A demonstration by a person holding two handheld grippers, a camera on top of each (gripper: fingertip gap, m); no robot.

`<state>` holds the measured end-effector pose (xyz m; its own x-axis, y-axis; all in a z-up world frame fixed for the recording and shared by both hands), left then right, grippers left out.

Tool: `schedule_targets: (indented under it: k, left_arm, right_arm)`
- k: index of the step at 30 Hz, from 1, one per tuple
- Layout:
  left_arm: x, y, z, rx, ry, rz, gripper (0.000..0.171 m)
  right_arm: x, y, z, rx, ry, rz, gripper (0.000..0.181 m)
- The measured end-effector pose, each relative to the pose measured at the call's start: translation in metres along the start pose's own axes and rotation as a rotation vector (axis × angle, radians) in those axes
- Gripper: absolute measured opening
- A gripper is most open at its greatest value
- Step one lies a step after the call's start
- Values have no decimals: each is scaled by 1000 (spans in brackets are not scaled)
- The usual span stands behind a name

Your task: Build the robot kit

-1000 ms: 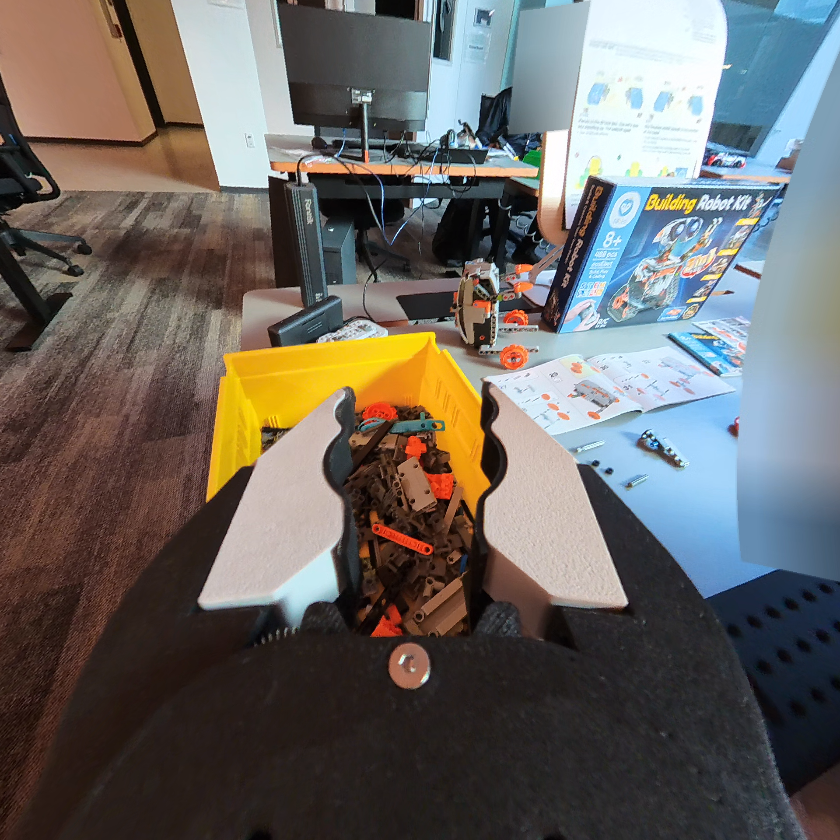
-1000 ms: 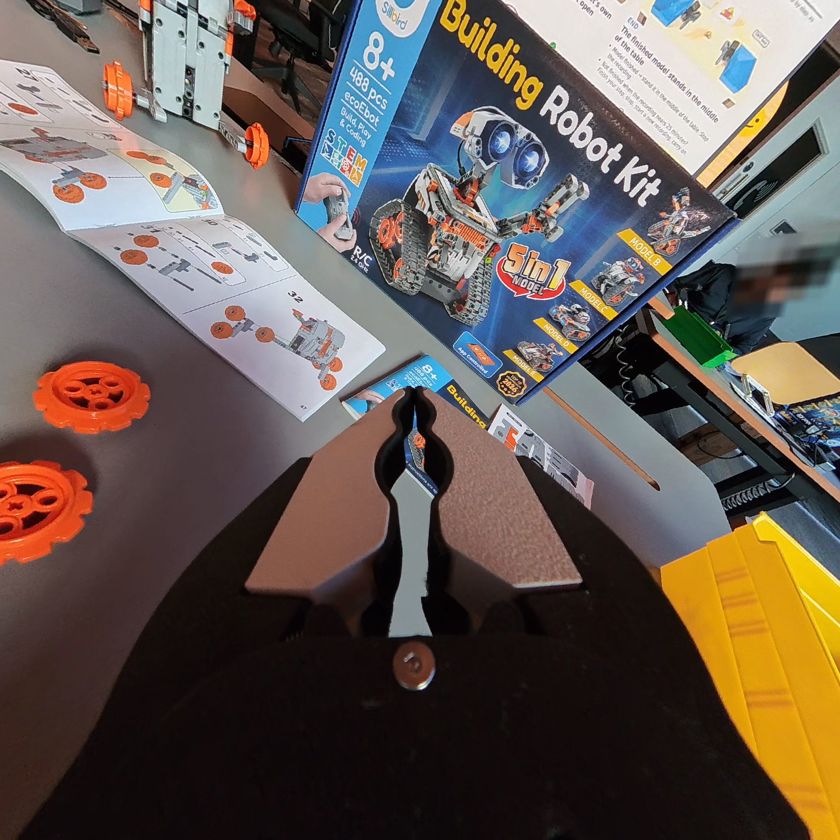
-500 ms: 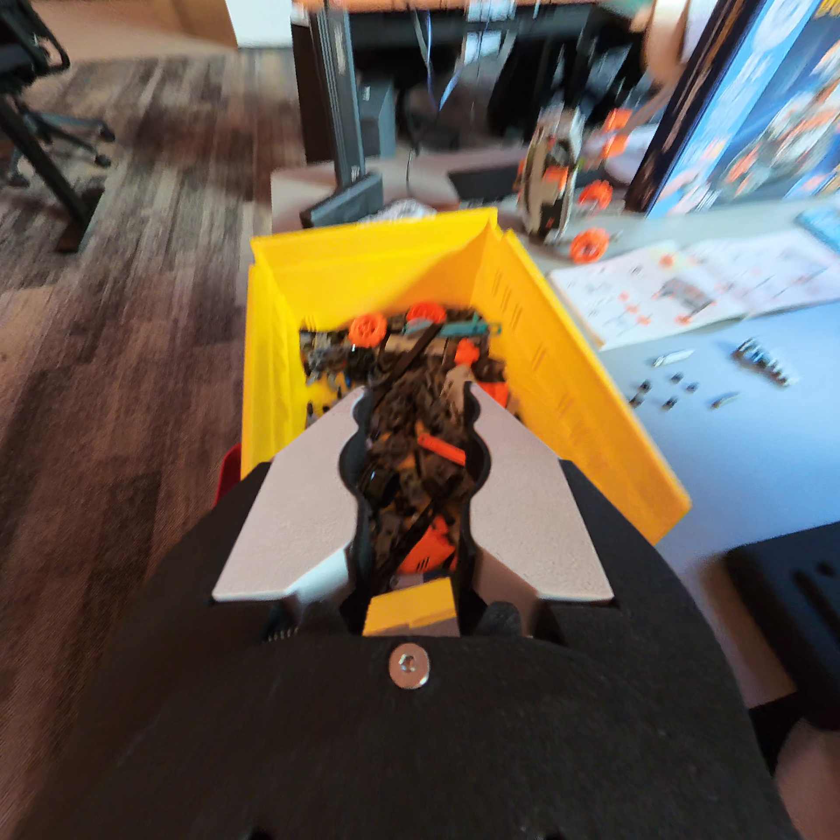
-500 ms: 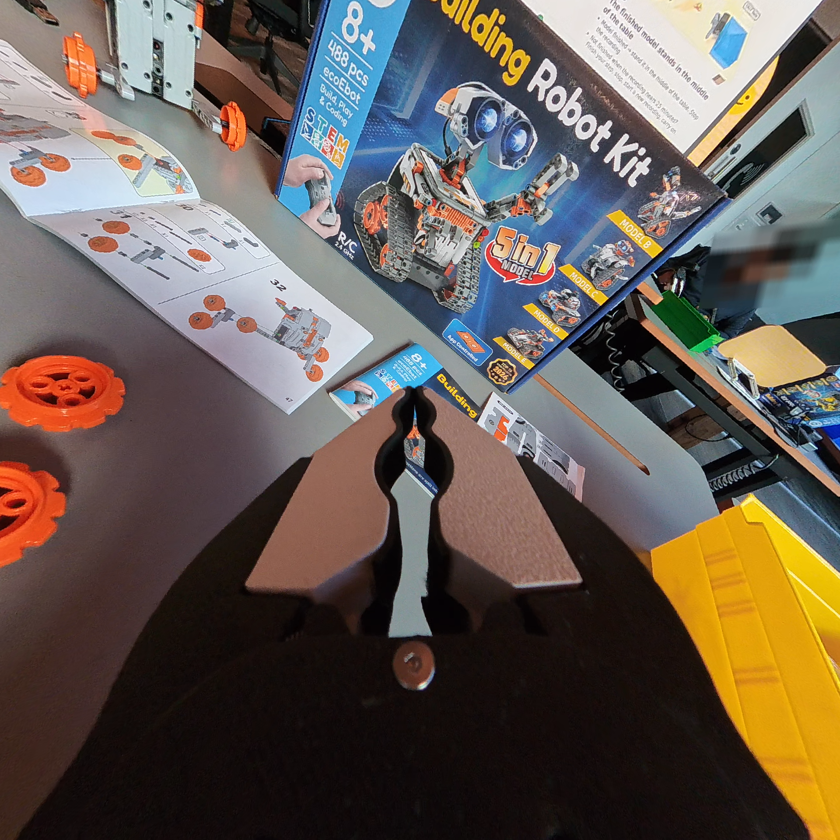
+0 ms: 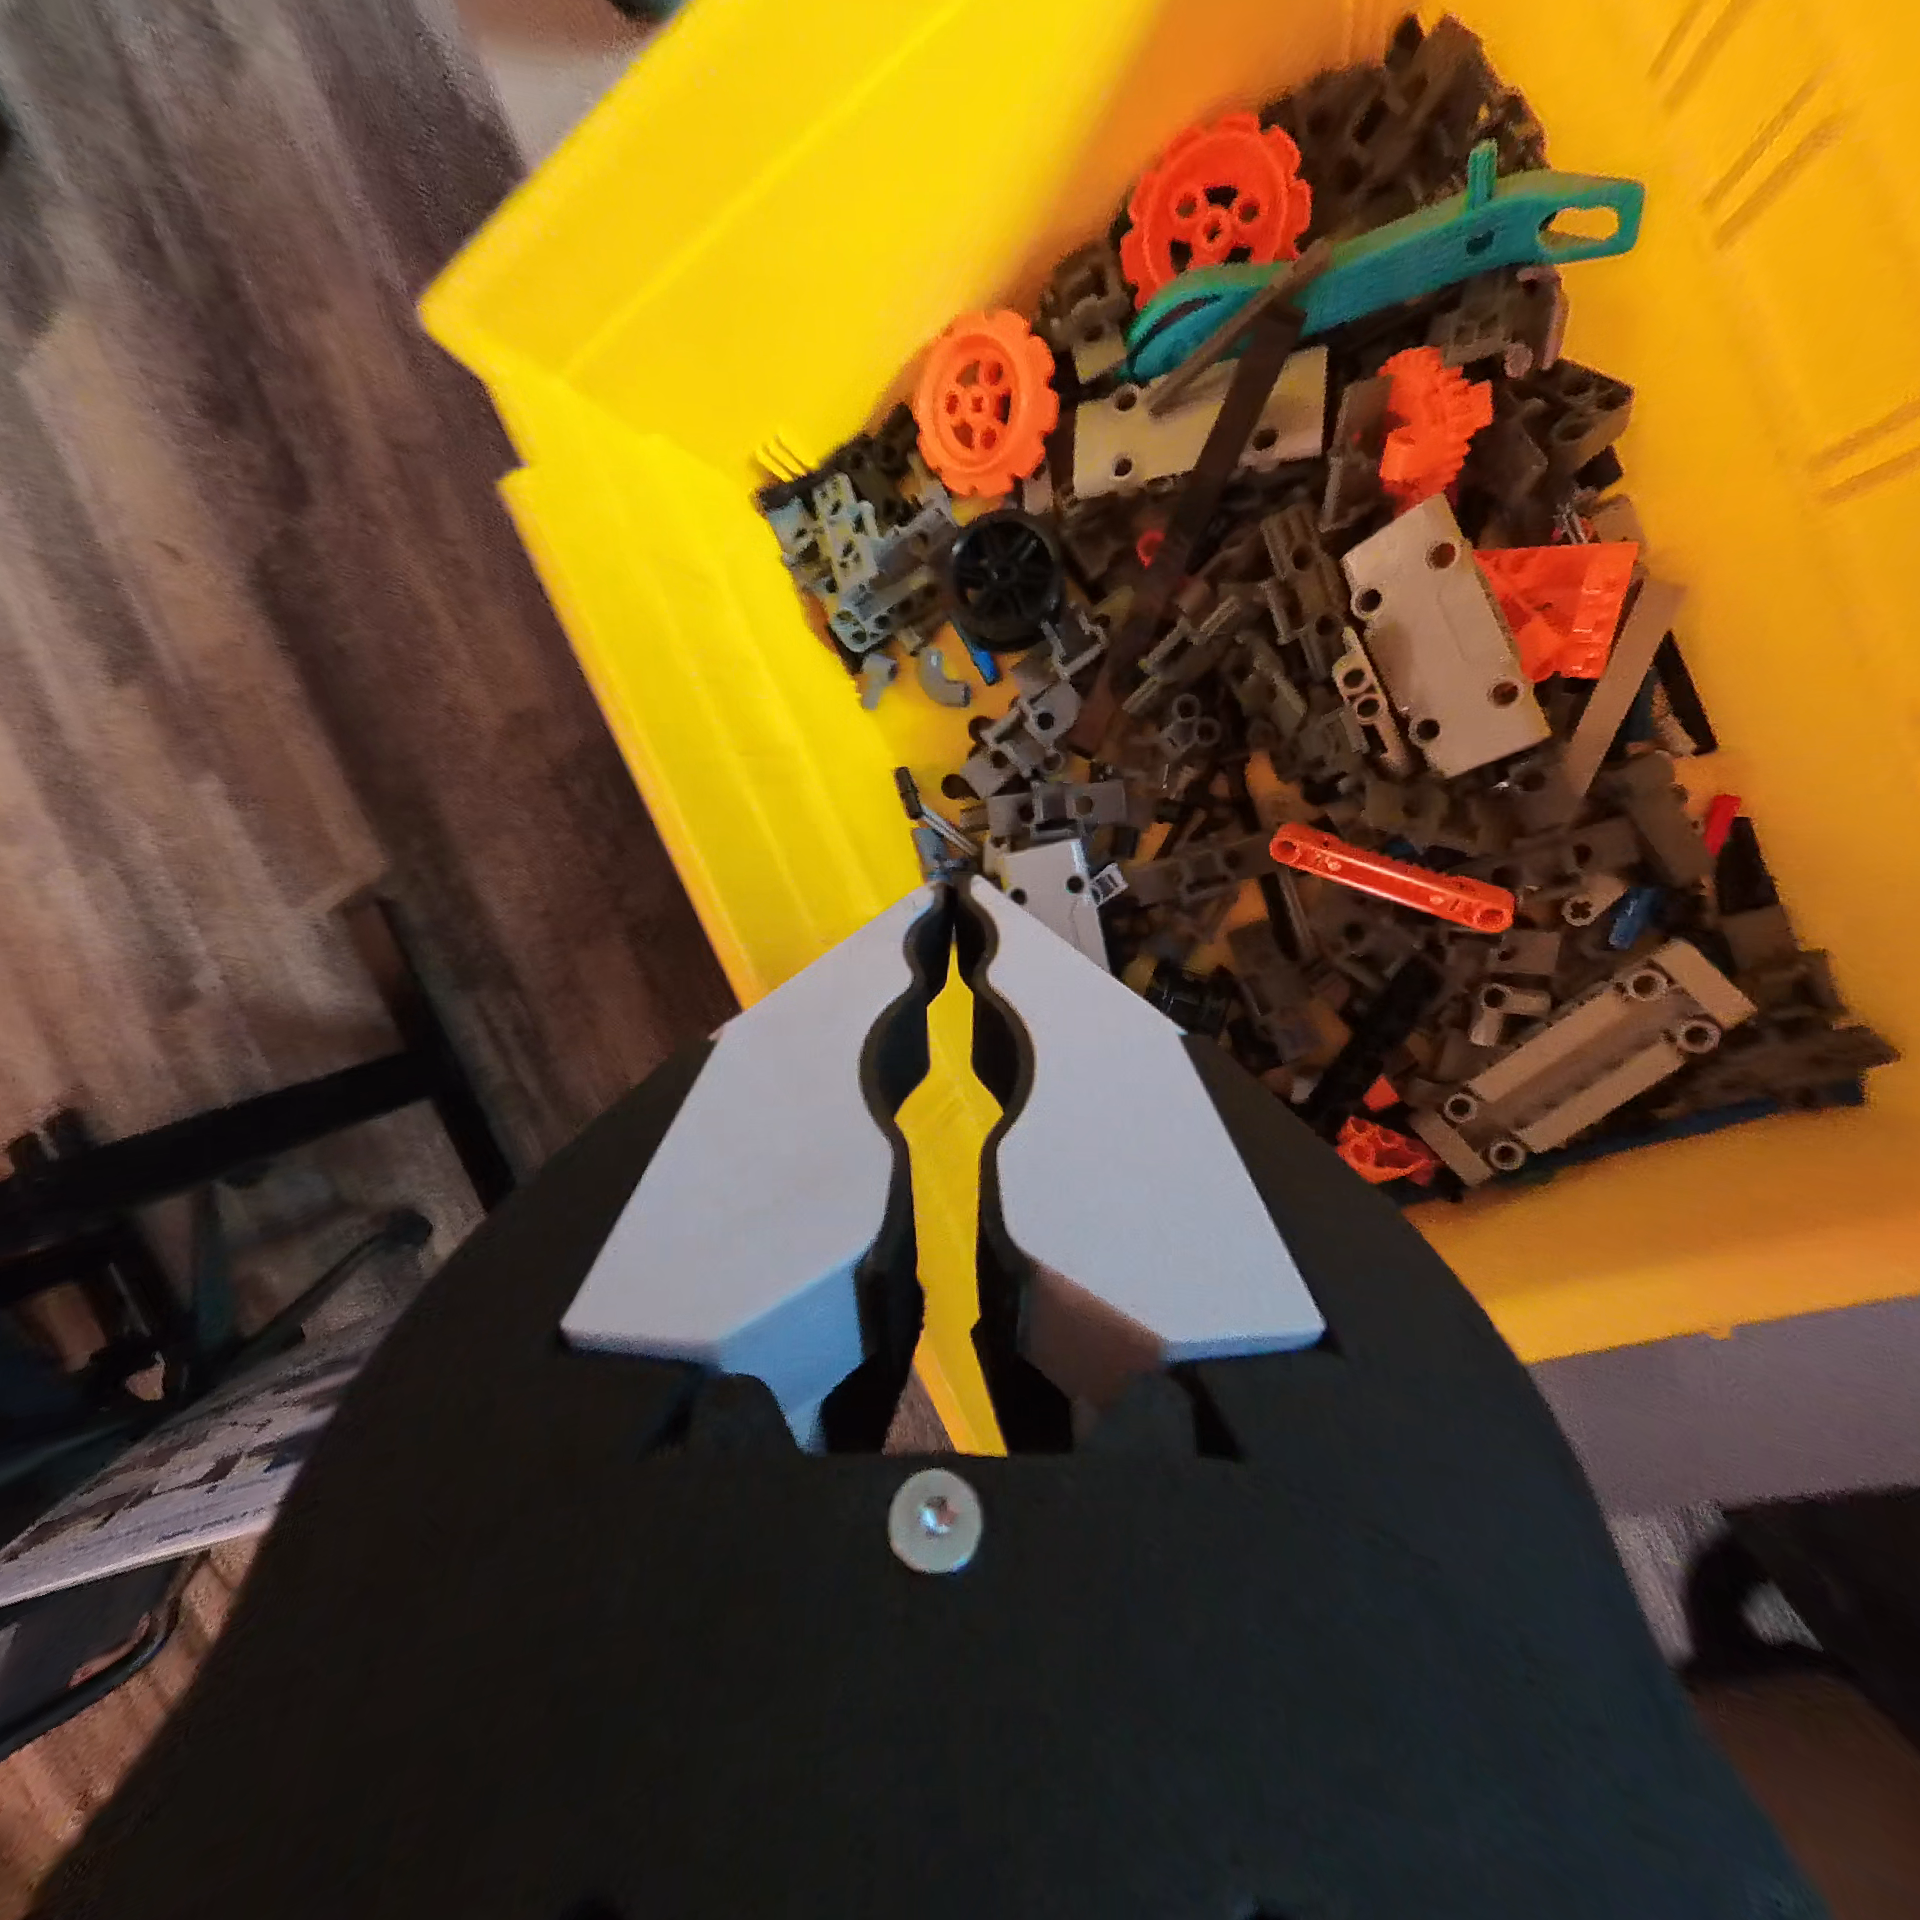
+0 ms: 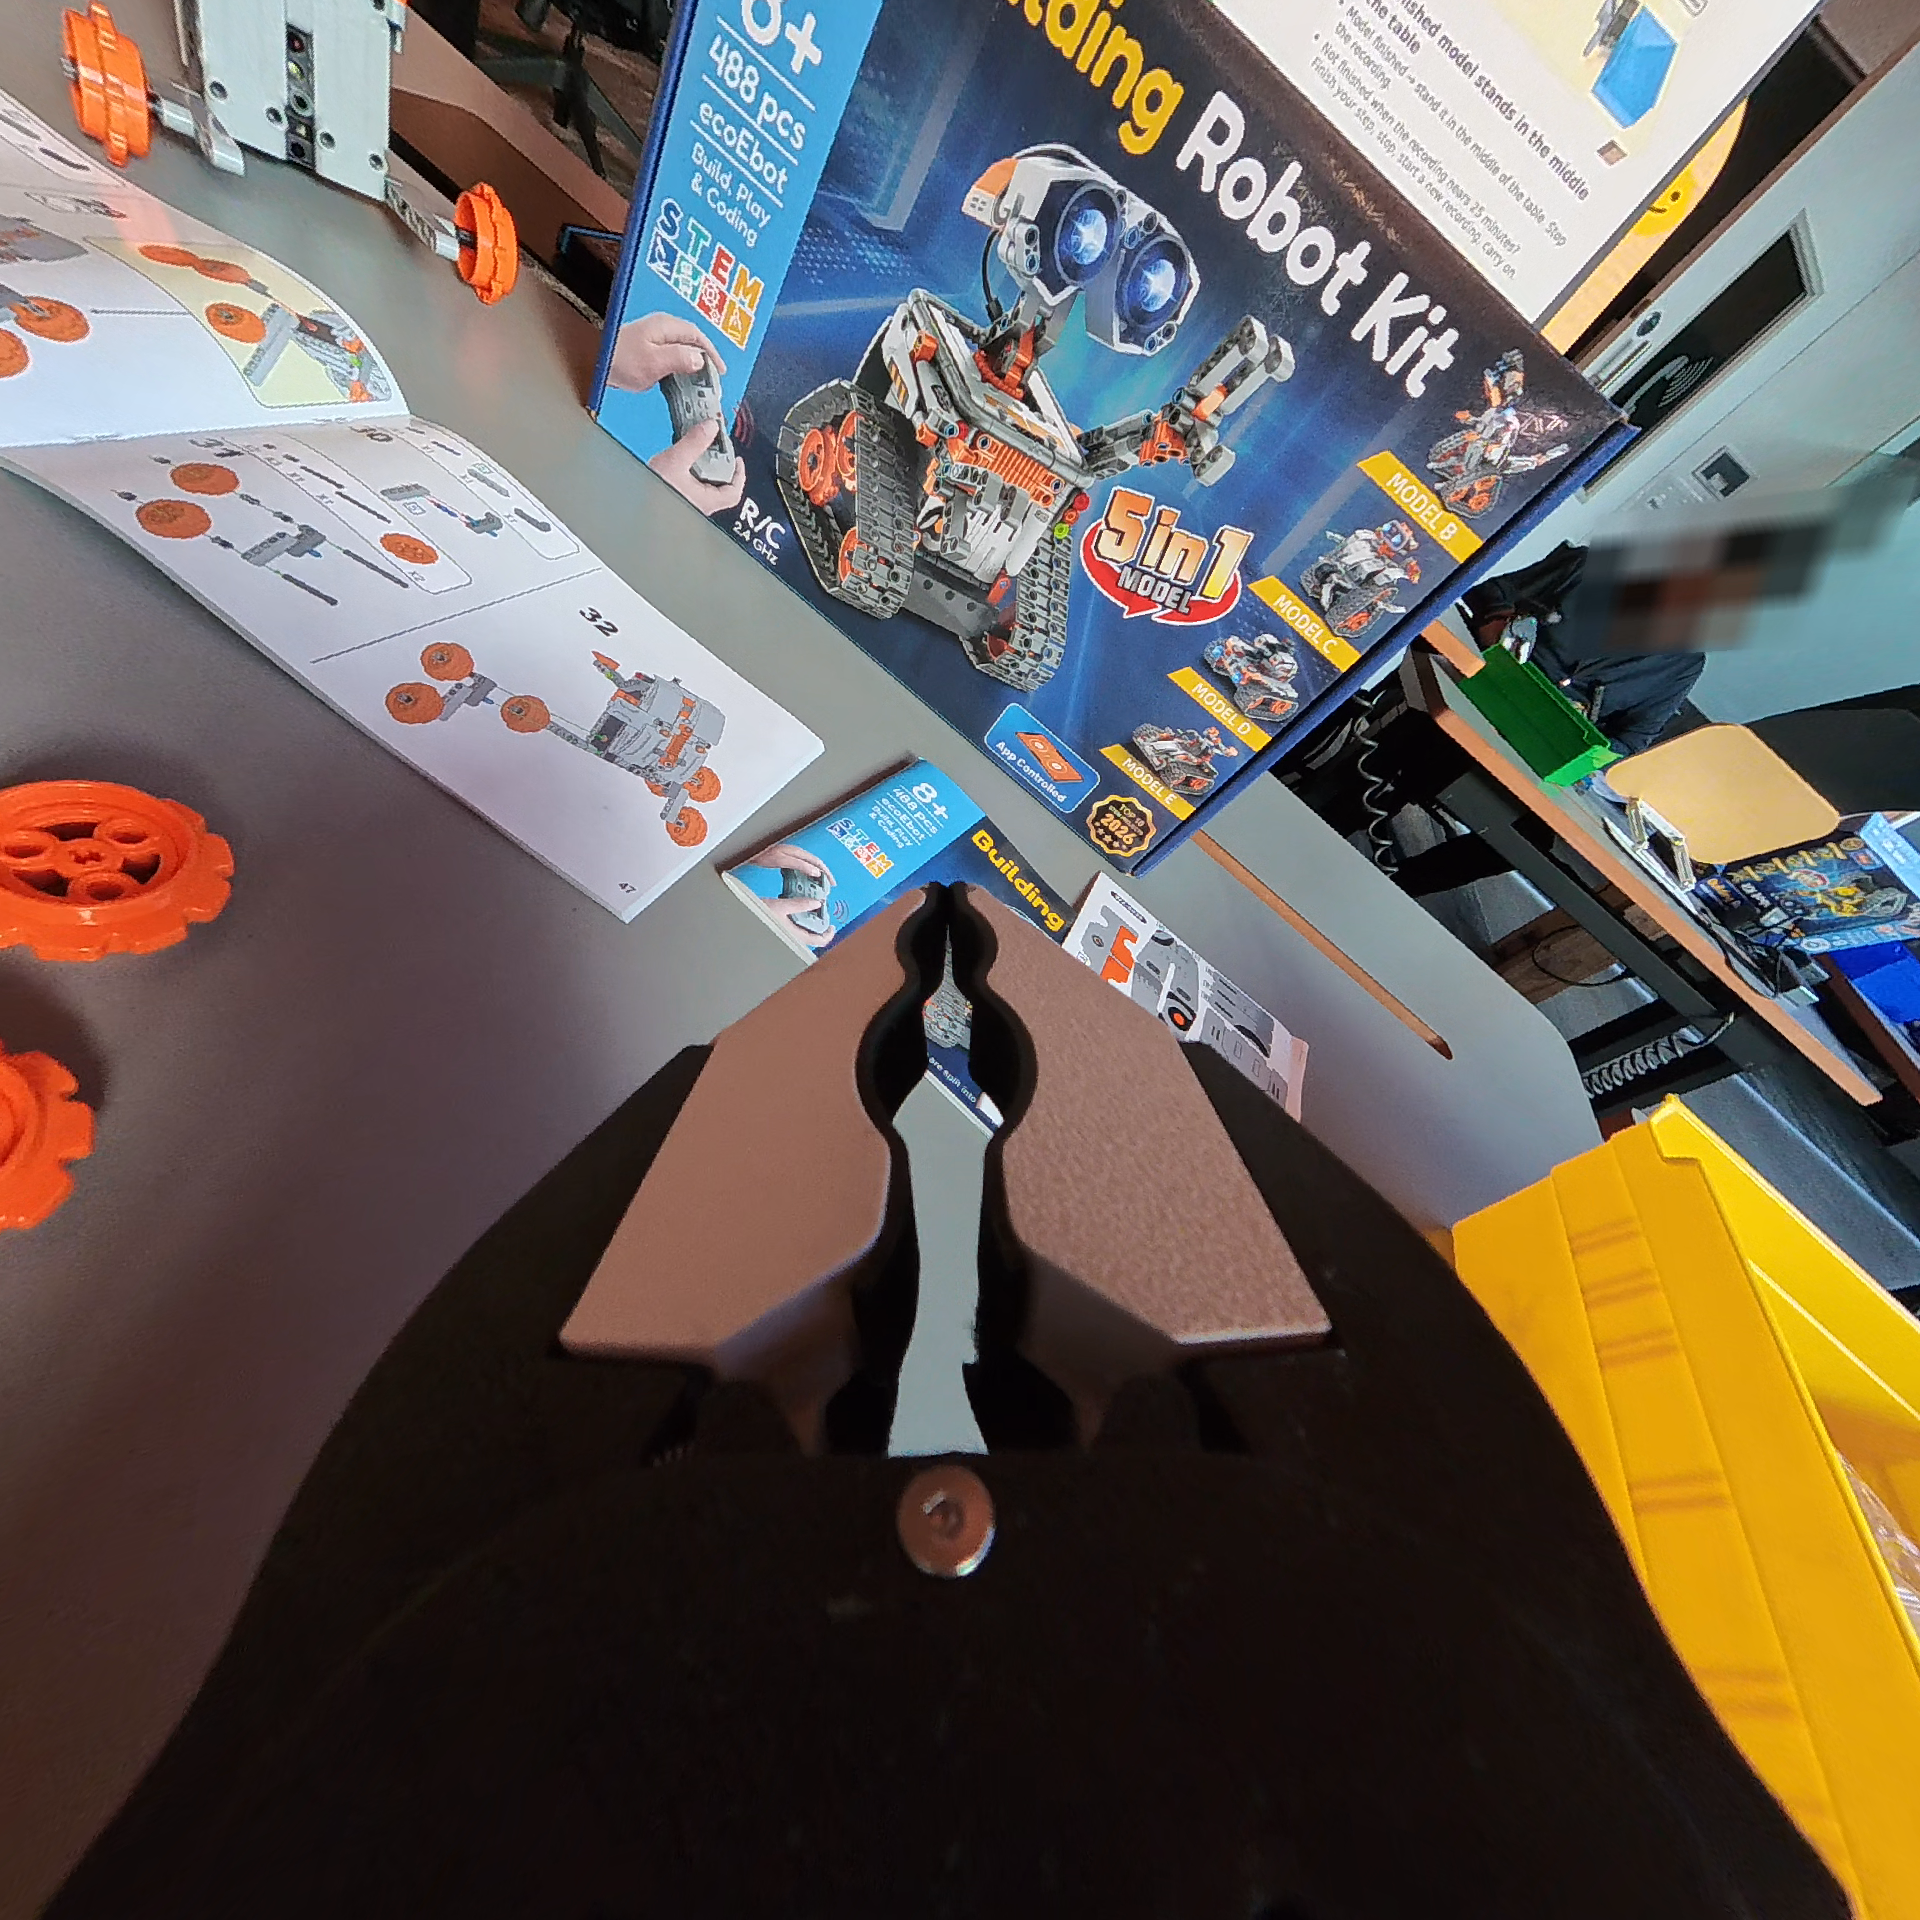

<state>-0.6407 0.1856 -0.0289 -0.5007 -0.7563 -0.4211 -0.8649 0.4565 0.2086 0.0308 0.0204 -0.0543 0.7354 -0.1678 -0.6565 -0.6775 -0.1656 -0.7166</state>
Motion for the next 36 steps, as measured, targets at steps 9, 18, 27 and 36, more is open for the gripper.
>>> schedule_targets:
  k: [9, 18, 27, 36]
  left_arm:
    - [-12, -1, 40, 15, 253, 127, 32]
    - [-14, -22, 66, 177, 362, 169, 47]
    - [-17, -27, 79, 196, 412, 171, 57]
    - [-15, -31, 86, 227, 431, 158, 58]
  right_arm:
    - [2, 0, 0, -8, 5, -3, 0]
    - [2, 2, 0, -20, 9, -13, 0]
    - [0, 1, -4, -17, -2, -25, 0]
    - [0, 6, -2, -38, 7, -56, 0]
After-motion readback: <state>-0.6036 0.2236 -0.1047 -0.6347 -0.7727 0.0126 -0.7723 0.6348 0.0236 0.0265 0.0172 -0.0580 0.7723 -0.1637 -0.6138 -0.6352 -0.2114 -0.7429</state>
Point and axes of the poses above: each gripper's, where its closed fingertips meet, z out along the fingers, x out of its underside, y = z × x across the jaws, the point moved 5 cm from there along -z, back along the fingers, and after that the axes turned 14 degrees about -z, right-handed, at the moved point
